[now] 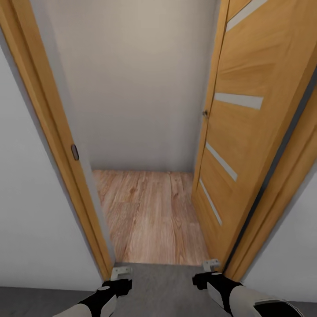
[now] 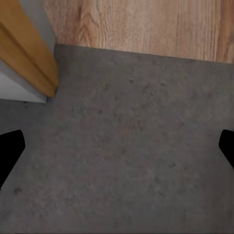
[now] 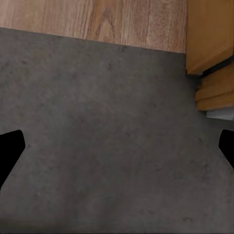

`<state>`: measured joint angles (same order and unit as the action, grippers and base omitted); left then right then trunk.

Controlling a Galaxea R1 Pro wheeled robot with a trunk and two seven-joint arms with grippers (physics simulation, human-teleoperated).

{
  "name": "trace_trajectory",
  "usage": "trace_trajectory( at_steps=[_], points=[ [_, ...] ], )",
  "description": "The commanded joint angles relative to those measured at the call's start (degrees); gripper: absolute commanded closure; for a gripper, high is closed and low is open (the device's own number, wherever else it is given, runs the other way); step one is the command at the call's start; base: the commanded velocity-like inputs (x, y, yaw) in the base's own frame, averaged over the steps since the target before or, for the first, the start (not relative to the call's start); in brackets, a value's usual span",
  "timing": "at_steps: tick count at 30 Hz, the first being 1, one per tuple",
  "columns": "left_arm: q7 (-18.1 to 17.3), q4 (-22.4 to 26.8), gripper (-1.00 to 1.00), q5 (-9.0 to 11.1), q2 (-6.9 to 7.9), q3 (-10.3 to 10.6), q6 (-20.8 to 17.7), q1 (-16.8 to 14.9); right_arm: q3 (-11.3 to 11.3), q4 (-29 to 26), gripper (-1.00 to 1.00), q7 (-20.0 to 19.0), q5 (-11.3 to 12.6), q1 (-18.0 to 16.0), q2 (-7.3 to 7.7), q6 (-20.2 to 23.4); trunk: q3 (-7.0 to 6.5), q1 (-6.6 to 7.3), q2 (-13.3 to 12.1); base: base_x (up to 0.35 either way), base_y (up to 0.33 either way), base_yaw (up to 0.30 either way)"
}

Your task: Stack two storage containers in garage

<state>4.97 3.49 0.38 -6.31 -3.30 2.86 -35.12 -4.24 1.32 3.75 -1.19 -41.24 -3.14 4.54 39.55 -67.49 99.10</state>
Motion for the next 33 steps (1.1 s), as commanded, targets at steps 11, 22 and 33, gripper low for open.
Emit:
trace_trajectory(
  at_steps=[11, 22, 33],
  points=[
    [0.1, -0.1, -1.00, 0.1, -0.02, -0.3, 0.2, -0.1, -0.4, 0.1, -1.00, 0.2, -0.1, -0.1, -0.02, 0.2, 0.05, -0.02, 0.0, 0.148, 0.000, -0.017],
    [0.1, -0.1, -1.00, 0.0, -0.02, -0.3, 0.3, 0.0, -0.4, 0.1, -1.00, 0.2, -0.1, -0.1, -0.02, 0.1, 0.05, -0.02, 0.0, 0.006, 0.000, -0.090],
    [0.1, -0.1, -1.00, 0.1, -0.02, -0.3, 0.1, -0.1, -0.4, 0.1, -1.00, 0.2, -0.1, -0.1, -0.02, 0.1, 0.05, -0.02, 0.0, 0.142, 0.000, -0.005]
  ],
)
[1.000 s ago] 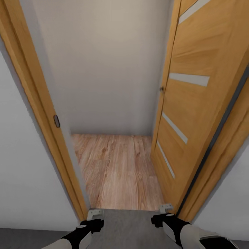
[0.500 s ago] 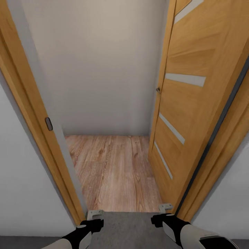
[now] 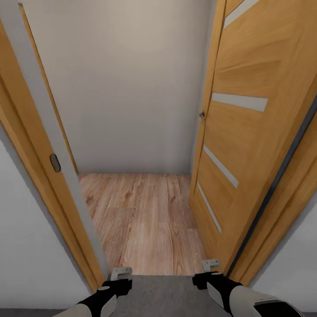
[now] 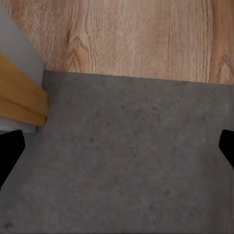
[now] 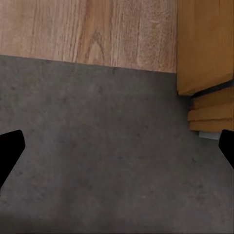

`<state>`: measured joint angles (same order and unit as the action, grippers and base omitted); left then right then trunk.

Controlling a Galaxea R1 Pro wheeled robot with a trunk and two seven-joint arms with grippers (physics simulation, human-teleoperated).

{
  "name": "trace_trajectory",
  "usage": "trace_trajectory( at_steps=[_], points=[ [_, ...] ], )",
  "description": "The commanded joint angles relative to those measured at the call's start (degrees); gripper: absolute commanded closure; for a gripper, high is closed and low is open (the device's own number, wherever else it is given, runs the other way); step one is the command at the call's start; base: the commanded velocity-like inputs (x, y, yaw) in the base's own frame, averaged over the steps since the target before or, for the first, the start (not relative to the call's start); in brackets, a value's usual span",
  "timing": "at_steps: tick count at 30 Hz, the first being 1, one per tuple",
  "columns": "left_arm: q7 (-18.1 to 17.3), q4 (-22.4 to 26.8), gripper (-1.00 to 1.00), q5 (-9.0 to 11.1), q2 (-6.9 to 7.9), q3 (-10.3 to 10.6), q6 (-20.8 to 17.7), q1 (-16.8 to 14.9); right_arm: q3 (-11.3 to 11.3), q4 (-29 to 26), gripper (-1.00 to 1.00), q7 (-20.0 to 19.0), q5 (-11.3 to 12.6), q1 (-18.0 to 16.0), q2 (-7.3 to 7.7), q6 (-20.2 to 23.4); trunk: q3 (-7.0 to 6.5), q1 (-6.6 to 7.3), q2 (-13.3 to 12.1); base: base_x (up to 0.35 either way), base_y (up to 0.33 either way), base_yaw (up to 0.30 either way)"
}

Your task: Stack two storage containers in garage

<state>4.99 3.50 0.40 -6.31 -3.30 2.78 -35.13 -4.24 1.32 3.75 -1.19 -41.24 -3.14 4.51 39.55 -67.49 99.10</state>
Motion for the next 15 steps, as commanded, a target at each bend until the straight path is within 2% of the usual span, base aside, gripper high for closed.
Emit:
trace_trajectory(
  at_steps=[1, 11, 15],
  points=[
    [0.1, -0.1, -1.00, 0.0, -0.02, -0.3, 0.2, 0.0, -0.4, 0.1, -1.00, 0.2, -0.1, -0.1, -0.02, 0.2, 0.05, -0.02, 0.0, 0.280, 0.000, -0.001],
    [0.1, -0.1, -1.00, 0.0, -0.02, -0.3, 0.2, 0.0, -0.4, 0.1, -1.00, 0.2, -0.1, -0.1, -0.02, 0.2, 0.05, -0.02, 0.0, 0.324, 0.000, -0.001],
    [0.1, -0.1, -1.00, 0.0, -0.02, -0.3, 0.3, 0.0, -0.4, 0.1, -1.00, 0.2, -0.1, -0.1, -0.02, 0.2, 0.05, -0.02, 0.0, 0.180, 0.000, -0.068]
  ],
)
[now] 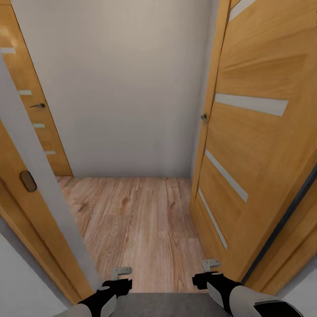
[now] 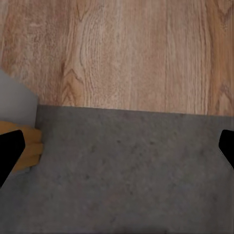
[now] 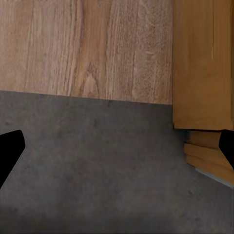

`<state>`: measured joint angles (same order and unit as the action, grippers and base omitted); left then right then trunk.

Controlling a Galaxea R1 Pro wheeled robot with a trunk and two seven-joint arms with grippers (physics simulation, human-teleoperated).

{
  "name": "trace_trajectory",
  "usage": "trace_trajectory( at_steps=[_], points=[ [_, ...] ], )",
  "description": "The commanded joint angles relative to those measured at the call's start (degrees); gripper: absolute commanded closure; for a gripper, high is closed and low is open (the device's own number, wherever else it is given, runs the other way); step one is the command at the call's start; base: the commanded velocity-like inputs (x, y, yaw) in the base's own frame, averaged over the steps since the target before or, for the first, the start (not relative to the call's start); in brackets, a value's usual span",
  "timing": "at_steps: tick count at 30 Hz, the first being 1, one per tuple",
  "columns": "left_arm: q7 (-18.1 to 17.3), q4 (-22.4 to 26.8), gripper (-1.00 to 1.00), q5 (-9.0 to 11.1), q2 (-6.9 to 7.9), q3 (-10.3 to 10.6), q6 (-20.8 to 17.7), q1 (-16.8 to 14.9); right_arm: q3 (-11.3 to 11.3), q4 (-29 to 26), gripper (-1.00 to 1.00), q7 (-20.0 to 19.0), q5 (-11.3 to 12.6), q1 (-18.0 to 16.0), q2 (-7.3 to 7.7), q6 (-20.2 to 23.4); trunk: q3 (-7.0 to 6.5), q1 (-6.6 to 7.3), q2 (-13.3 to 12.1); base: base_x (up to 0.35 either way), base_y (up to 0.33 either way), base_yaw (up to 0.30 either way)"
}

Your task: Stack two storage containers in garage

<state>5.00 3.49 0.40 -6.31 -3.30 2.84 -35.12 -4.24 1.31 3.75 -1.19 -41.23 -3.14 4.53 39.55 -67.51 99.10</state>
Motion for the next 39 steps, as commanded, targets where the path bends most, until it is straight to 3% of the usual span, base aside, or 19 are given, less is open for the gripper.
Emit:
trace_trajectory(
  at_steps=[1, 14, 39],
  points=[
    [0.1, -0.1, -1.00, 0.0, -0.02, -0.3, 0.2, 0.0, -0.4, 0.1, -1.00, 0.2, -0.1, -0.1, -0.03, 0.2, 0.05, -0.01, 0.0, 0.108, 0.000, -0.118],
    [0.1, -0.1, -1.00, 0.0, -0.02, -0.3, 0.2, -0.1, -0.4, 0.1, -1.00, 0.2, -0.1, -0.1, -0.03, 0.1, 0.05, -0.01, 0.0, 0.042, 0.000, -0.047],
    [0.1, -0.1, -1.00, 0.0, -0.02, -0.3, 0.2, 0.0, -0.4, 0.1, -1.00, 0.2, -0.1, -0.1, -0.03, 0.1, 0.05, -0.01, 0.0, 0.249, 0.000, 0.000]
  ],
)
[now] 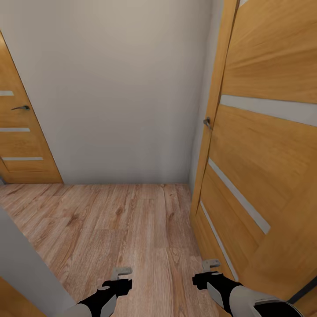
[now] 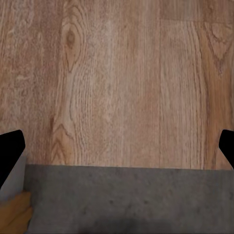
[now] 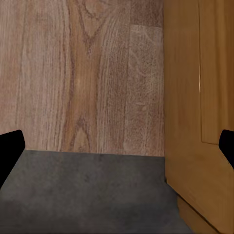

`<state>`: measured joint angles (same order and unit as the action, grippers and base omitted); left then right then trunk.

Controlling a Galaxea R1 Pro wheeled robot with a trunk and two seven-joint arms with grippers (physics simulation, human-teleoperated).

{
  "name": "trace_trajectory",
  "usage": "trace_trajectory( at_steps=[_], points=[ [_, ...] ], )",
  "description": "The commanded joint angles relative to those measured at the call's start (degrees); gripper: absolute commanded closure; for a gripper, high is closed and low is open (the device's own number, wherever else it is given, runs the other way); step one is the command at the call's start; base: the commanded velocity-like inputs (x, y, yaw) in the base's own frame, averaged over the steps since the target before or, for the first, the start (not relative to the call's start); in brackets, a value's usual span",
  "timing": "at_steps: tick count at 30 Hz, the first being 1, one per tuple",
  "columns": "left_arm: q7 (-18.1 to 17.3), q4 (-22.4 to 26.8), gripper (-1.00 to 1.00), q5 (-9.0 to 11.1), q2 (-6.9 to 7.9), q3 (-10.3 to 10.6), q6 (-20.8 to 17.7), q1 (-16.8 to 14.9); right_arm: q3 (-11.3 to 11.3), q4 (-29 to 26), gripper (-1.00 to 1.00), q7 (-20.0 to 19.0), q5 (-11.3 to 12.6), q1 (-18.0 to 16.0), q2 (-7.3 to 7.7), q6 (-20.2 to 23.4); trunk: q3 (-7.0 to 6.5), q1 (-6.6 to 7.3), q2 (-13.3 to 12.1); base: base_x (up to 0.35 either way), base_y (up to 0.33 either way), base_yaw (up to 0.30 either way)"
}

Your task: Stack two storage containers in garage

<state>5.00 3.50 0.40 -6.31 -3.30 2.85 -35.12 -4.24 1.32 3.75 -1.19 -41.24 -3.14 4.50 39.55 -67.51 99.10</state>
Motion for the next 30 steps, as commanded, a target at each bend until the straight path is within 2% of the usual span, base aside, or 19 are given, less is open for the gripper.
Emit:
trace_trajectory(
  at_steps=[1, 13, 24, 30],
  points=[
    [0.1, -0.1, -1.00, 0.0, -0.02, -0.3, 0.2, 0.0, -0.4, 0.1, -1.00, 0.2, -0.1, -0.1, -0.02, 0.2, 0.05, 0.00, 0.0, 0.040, 0.000, 0.000],
    [0.1, -0.1, -1.00, 0.0, -0.02, -0.3, 0.2, -0.1, -0.4, 0.1, -1.00, 0.2, -0.1, -0.1, -0.02, 0.2, 0.05, 0.00, 0.0, 0.156, -0.035, 0.000],
    [0.1, -0.1, -1.00, 0.0, -0.02, -0.3, 0.2, -0.1, -0.4, 0.1, -1.00, 0.2, -0.1, -0.1, -0.02, 0.2, 0.05, 0.00, 0.0, 0.061, -0.006, 0.000],
    [0.1, -0.1, -1.00, 0.0, -0.02, -0.3, 0.1, -0.1, -0.4, 0.1, -1.00, 0.2, -0.1, -0.1, -0.02, 0.2, 0.05, 0.00, 0.0, 0.245, -0.001, 0.000]
  ],
)
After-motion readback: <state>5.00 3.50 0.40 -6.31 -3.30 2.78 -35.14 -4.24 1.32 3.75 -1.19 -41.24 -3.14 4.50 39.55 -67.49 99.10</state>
